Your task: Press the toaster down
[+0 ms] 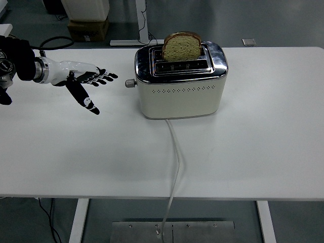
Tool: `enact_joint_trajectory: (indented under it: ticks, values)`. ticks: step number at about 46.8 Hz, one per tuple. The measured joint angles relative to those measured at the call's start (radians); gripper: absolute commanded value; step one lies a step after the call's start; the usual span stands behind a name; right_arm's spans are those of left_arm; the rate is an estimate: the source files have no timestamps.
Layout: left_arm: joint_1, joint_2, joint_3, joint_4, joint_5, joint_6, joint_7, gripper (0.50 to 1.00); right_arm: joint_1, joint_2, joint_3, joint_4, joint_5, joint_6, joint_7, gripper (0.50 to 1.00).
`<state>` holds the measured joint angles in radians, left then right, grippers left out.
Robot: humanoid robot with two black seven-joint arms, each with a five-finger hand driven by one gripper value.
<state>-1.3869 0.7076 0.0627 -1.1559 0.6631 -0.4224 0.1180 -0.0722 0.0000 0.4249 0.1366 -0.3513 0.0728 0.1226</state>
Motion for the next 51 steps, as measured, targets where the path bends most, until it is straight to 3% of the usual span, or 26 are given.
enact_joint_trajectory:
  ticks: [51]
  values:
    - [0.008,-0.068,-0.011,0.031,-0.016,0.011,-0.002,1.0,0.0,0.0,0.0,0.0,0.0,0.001,0.0,1.0]
